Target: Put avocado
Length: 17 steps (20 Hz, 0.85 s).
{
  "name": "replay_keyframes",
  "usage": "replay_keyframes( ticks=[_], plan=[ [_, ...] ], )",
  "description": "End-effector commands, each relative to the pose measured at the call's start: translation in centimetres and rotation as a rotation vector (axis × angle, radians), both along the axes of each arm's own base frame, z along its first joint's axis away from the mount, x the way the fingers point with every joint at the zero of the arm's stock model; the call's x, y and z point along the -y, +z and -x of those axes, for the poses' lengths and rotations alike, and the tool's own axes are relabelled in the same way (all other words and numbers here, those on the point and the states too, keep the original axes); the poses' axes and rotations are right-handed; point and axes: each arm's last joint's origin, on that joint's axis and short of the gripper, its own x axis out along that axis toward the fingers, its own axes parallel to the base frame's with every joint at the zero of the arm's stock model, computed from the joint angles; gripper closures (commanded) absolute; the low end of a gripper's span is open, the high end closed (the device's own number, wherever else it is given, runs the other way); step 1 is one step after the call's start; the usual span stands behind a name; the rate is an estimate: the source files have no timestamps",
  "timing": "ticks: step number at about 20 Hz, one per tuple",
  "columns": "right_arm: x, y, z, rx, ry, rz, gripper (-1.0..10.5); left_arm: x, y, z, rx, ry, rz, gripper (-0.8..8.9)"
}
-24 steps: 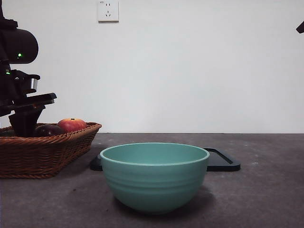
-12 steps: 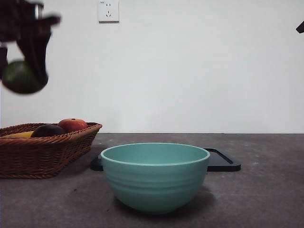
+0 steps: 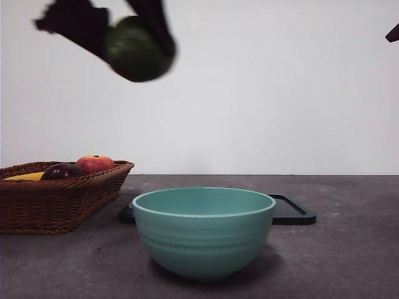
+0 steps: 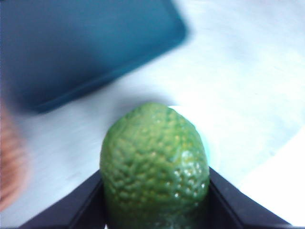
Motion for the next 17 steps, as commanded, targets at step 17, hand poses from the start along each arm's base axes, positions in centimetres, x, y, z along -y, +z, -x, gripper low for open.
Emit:
replay_keyframes(
  ticks=[17],
  plan=[
    [-0.1, 0.6, -0.1, 0.023, 0.005, -0.004, 3.0, 9.5, -11.2, -1.1, -0.129, -0.147, -0.25, 6.7]
  ],
)
